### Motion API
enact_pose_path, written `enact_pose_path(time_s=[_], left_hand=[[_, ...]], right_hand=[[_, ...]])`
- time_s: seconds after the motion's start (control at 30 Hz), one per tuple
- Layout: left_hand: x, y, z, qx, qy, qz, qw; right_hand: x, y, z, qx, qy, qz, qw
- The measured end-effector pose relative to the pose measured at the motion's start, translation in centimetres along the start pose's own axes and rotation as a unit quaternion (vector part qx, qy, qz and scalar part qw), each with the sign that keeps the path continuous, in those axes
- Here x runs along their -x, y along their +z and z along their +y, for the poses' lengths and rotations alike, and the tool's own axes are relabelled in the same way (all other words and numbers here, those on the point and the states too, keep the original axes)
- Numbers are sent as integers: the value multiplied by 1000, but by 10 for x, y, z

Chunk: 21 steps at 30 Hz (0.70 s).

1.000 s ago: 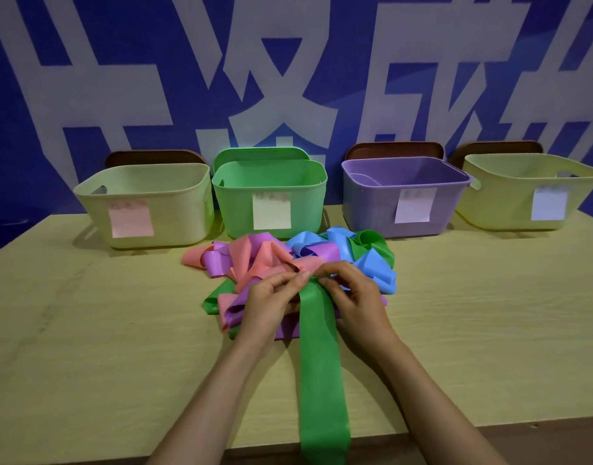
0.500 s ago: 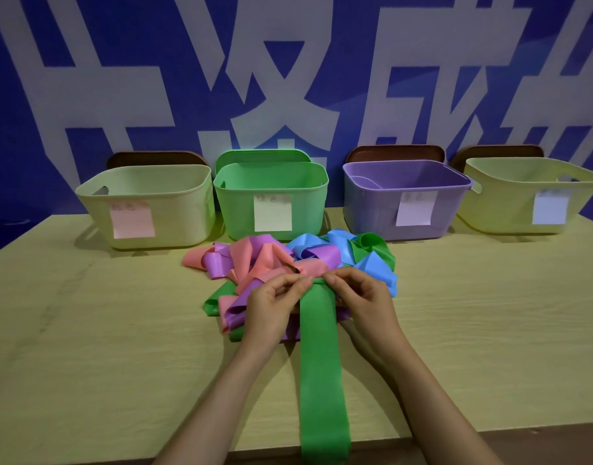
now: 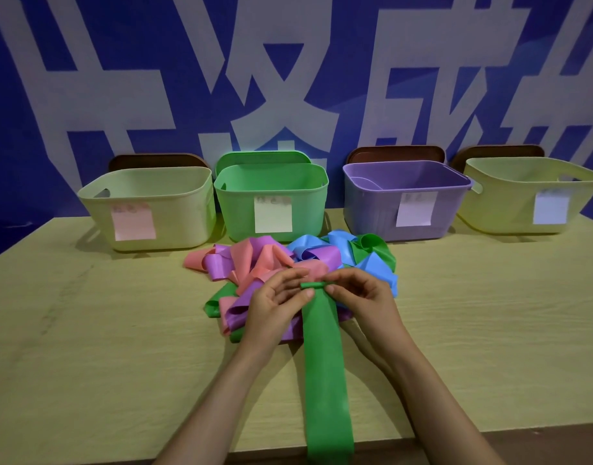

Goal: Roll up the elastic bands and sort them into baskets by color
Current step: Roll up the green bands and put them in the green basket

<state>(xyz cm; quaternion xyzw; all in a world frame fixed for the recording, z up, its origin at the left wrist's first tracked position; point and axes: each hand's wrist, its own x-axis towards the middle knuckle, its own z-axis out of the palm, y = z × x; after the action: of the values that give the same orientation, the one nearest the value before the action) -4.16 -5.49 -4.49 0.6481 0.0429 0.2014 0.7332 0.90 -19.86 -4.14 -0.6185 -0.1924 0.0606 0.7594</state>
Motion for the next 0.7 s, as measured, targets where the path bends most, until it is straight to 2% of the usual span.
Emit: enact_pose_path(time_s=[0.43, 0.53, 0.7], left_hand=[[0, 1, -1, -32, 53, 27, 998], [0, 1, -1, -30, 51, 24, 998], [-1, 1, -3, -5, 17, 9, 1000]], right_hand=[[5, 3, -6, -9, 22, -17, 1000], [5, 5, -3, 7, 35, -23, 999], [6, 3, -8, -37, 34, -10, 999]])
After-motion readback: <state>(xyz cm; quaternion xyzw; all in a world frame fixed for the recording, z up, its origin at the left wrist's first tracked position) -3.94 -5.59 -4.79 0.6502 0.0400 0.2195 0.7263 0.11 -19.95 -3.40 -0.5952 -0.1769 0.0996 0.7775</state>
